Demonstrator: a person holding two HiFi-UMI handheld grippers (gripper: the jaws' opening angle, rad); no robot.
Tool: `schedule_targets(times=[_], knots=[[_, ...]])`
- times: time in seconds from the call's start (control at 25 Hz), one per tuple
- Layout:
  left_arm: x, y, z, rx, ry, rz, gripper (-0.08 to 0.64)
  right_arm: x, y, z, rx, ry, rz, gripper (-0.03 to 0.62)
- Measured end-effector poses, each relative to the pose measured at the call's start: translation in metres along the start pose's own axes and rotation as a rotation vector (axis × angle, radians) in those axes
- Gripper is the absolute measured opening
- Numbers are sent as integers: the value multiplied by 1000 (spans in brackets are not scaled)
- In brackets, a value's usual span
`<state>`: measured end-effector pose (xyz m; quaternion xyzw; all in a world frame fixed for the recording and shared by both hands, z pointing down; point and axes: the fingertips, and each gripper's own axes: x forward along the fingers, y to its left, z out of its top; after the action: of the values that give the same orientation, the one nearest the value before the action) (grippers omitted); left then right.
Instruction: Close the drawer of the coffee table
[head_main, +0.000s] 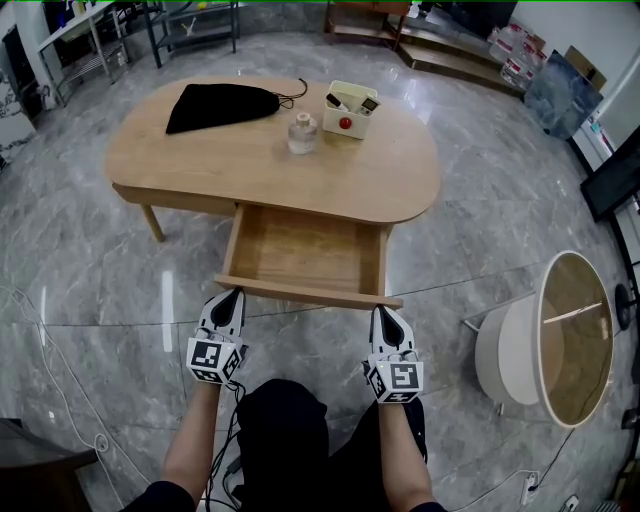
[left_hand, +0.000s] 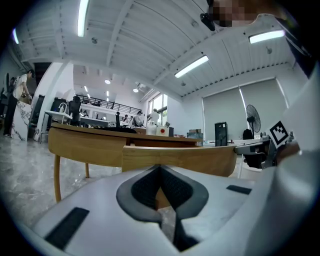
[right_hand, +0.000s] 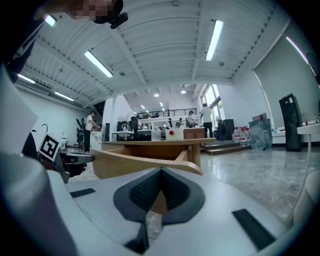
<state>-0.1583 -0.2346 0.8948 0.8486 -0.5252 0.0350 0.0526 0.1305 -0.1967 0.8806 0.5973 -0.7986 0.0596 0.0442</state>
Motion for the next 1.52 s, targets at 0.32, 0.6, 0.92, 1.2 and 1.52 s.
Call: schedule_targets(times=[0.32, 0.6, 0.92, 1.2, 1.52], knots=[[10, 5, 8, 1, -9, 3, 25, 10, -3, 8, 3, 3, 2, 26], [15, 7, 12, 4, -12, 3, 25, 13, -4, 12, 4, 3, 1, 26], [18, 8, 15, 2, -13, 8, 25, 17, -6, 14, 2, 13, 3, 26], [25, 9, 14, 15, -7, 7, 25, 24, -11, 14, 13, 20, 4, 26], [34, 12, 15, 14, -2, 12, 25, 32, -14, 16, 10, 26, 1, 26]])
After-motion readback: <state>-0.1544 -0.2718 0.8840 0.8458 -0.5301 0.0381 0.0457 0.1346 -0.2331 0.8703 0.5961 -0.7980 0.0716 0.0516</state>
